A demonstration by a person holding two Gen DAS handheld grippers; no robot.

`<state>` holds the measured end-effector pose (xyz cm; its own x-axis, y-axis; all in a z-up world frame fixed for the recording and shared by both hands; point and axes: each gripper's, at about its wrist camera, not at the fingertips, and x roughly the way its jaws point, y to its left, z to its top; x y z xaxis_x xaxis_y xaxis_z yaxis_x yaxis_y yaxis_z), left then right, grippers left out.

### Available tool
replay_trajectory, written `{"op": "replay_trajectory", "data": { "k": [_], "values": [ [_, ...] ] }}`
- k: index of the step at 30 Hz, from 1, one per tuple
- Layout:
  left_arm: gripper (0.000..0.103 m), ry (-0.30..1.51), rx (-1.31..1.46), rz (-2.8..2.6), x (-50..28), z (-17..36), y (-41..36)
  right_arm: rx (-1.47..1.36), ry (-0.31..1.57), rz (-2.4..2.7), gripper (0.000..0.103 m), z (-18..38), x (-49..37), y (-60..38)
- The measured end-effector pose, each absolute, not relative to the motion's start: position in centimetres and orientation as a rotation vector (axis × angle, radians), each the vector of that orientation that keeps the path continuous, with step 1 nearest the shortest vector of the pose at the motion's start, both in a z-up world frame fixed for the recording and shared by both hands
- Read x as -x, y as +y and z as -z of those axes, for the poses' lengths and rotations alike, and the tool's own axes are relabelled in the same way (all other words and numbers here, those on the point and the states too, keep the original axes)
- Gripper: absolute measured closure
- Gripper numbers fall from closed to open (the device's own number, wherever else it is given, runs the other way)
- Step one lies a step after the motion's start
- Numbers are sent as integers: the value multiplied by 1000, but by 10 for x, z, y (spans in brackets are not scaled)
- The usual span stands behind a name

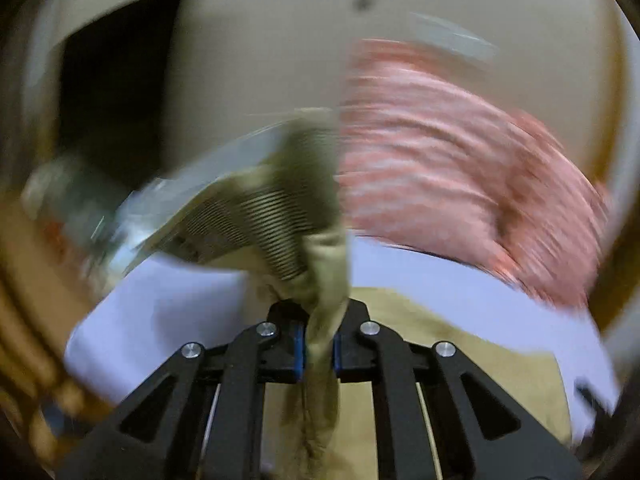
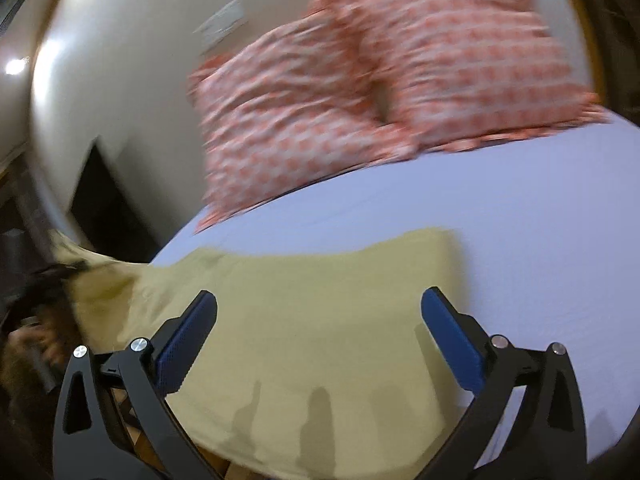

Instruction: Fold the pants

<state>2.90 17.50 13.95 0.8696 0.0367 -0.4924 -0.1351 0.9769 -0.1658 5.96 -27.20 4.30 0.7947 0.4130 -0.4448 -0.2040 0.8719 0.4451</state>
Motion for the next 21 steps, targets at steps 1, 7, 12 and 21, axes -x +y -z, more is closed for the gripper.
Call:
{"op": "replay_trajectory", "data": {
  "k": [1, 7, 12, 21],
  "values": [
    [93, 495, 117, 10, -32, -148, 133, -406, 561, -305, 1, -43, -59, -284],
    [92, 591, -213, 494, -28, -94, -58, -535, 520, -192, 1, -44, -46, -351],
    [91, 753, -366, 599, -19, -19, -113, -592, 578, -238, 1, -36, -57, -368],
    [39, 662, -5, 421, -39, -88, 35, -501, 875, -383, 18, -3, -115, -322]
  ]
}}
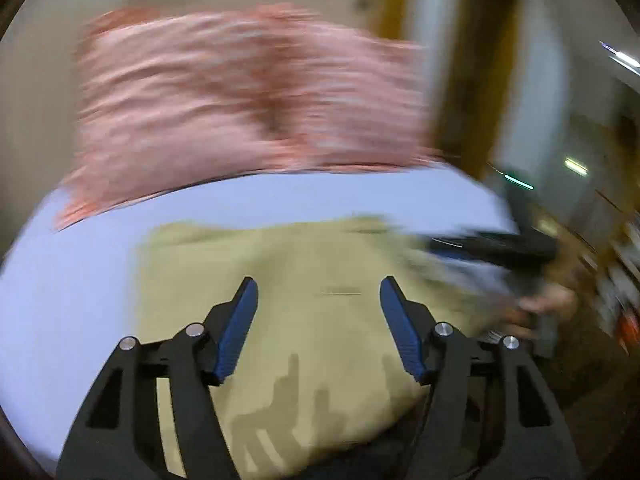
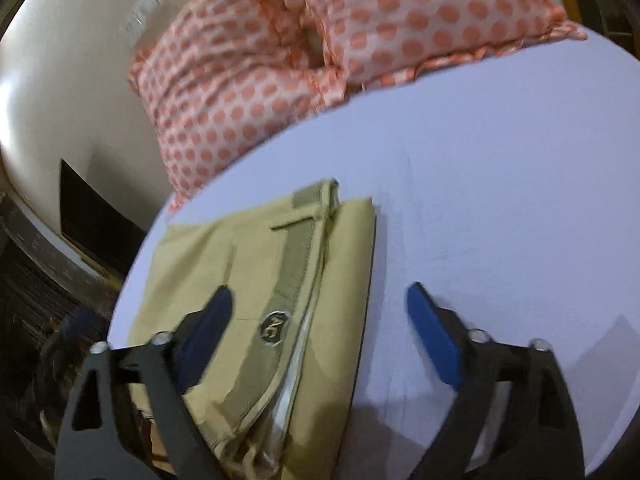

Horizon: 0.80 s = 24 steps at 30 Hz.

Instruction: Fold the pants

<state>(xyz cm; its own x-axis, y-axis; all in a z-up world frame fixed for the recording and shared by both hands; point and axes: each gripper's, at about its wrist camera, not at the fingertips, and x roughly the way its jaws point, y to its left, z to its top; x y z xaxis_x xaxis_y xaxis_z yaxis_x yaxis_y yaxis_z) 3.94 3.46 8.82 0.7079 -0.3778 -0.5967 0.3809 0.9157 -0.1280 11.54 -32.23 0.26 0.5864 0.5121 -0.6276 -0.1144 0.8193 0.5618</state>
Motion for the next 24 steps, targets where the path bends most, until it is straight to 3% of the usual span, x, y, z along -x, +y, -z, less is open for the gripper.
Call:
{"op": "replay_trajectory", "data": {
  "k": [3, 4, 6, 9, 11, 12, 13, 15, 16, 19, 24],
  "values": [
    [40, 859, 143, 260, -90, -58, 104, -481, 887, -405, 24, -1, -121, -315],
    [40, 903, 171, 263, -102, -48, 117, -497, 904, -451, 37, -1, -123, -312],
    [40, 970, 209, 309, -116, -34, 126, -494, 920, -483, 37, 0, -125, -309],
    [31, 1040, 238, 413, -130, -23, 117, -546, 903, -515, 39, 6, -128, -317],
    [21, 1060, 232, 449, -136, -19, 110, -582, 896, -537, 45, 9, -129, -320],
    [20, 1064, 244, 475, -141, -18, 108, -570, 902, -552, 55, 9, -130, -317],
    [21, 1065, 260, 494, -146, -18, 106, -589, 926, -605, 77, 13, -133, -314],
    [52, 1070, 281, 519, -147, -15, 106, -675, 969, -684, 85, 23, -140, -313],
    [87, 1085, 293, 537, -150, -14, 103, -702, 970, -703, 87, 23, -143, -315],
    [94, 1054, 258, 528, -155, -27, 91, -727, 955, -744, 89, 8, -152, -316],
    [95, 884, 192, 465, -188, -71, 76, -619, 841, -711, 91, -47, -188, -314]
  ]
}}
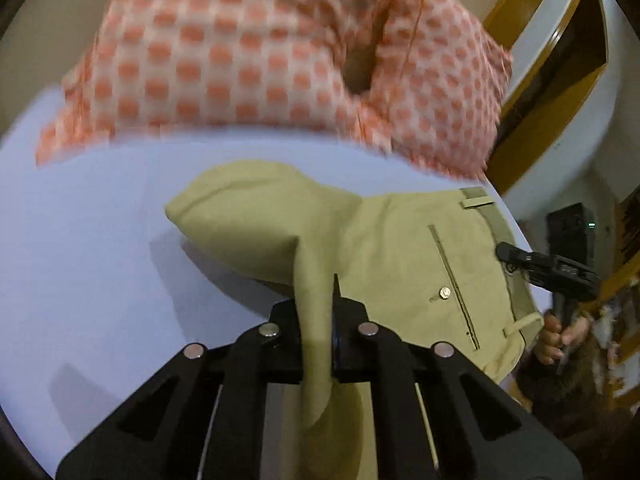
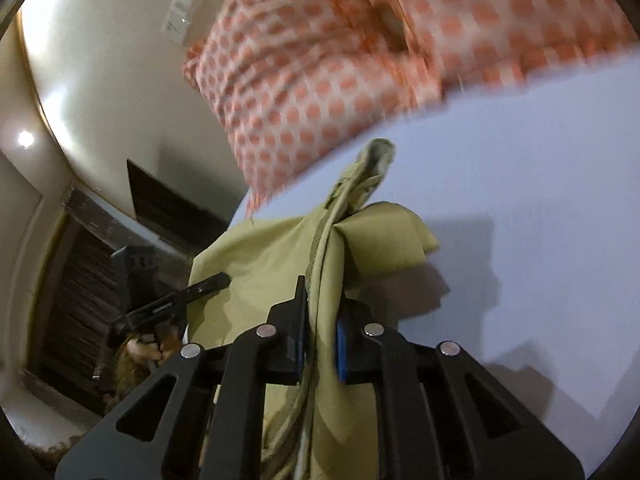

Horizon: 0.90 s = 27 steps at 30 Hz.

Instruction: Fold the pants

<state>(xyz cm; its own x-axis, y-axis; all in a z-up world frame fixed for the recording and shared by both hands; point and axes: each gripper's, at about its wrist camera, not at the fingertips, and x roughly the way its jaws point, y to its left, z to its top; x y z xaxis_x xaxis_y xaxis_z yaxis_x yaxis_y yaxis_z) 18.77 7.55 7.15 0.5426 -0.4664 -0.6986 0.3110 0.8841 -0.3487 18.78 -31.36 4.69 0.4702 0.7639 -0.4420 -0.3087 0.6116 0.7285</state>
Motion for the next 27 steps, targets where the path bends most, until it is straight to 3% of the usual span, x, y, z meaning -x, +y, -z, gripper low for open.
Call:
{"op": "replay_trajectory", "data": {
  "k": [4, 6, 9, 11, 12, 13, 15, 19, 22, 24, 25, 26, 27],
  "values": [
    [83, 864, 19, 229, -241, -65, 56, -543, 760, -529, 88, -59, -234, -319],
    [84, 937, -100, 59, -263, -45, 52, -438, 808, -358, 83, -47, -252, -318],
    [84, 892, 18, 120, -243, -52, 78, -406, 813, -225, 79, -42, -240, -332],
    [76, 855, 62, 201, -224, -60, 83, -529, 758, -345, 49, -48, -221, -340],
    [72, 847, 97, 267, -215, -63, 80, -559, 760, -388, 26, -49, -219, -336],
    [64, 847, 122, 318, -212, -63, 73, -576, 769, -426, 21, -47, -219, -330],
    [55, 885, 149, 423, -207, -56, 51, -579, 820, -466, 21, -37, -225, -316],
    [55, 1024, 106, 372, -228, -15, 20, -588, 964, -385, 17, -4, -251, -295],
    [54, 982, 78, 325, -214, -26, 16, -439, 973, -207, 17, -20, -233, -293],
    [39, 912, 76, 362, -178, -41, 18, -345, 873, -211, 10, -41, -197, -284],
    [21, 888, 70, 359, -164, -44, 20, -286, 809, -198, 1, -52, -168, -276],
    [9, 864, 59, 342, -144, -46, 20, -242, 767, -178, 1, -57, -148, -271],
    [7, 840, 43, 311, -118, -46, 21, -188, 723, -150, 1, -61, -119, -260]
  ]
}}
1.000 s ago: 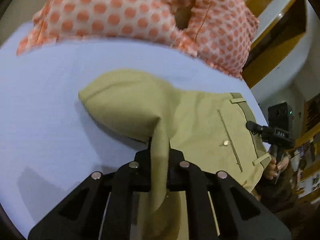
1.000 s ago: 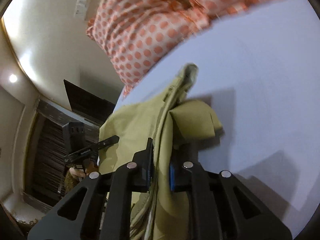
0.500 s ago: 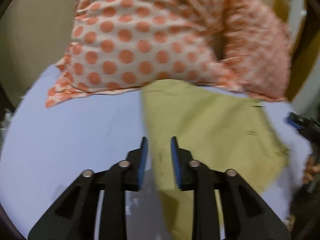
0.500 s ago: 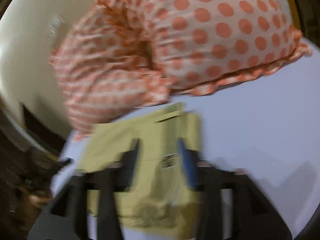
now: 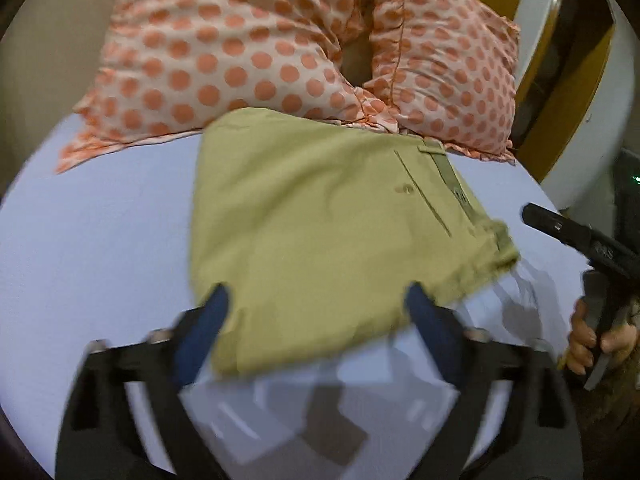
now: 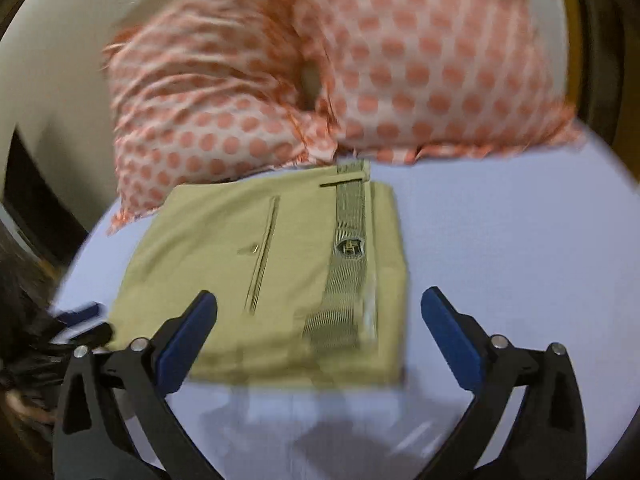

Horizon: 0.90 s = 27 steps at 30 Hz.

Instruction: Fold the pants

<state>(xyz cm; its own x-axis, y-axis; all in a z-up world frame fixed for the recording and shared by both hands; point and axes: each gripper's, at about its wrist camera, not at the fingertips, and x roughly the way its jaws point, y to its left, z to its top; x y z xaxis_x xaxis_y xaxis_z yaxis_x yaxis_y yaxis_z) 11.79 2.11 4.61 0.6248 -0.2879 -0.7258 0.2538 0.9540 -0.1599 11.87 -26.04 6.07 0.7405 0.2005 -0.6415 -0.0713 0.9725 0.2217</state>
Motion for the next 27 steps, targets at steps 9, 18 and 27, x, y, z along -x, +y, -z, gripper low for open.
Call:
{"op": "replay_trajectory", "data": {
  "k": [9, 18, 27],
  "values": [
    [2, 859, -3, 113, -67, -8, 27, -54, 805, -119, 1, -7, -76, -203],
    [2, 849, -54, 76, -64, 5, 23, -26, 815, -53, 1, 8, -73, -196],
    [2, 859, -50, 53, -64, 4, 22, -23, 826, -47, 1, 6, -74, -195]
  ]
}}
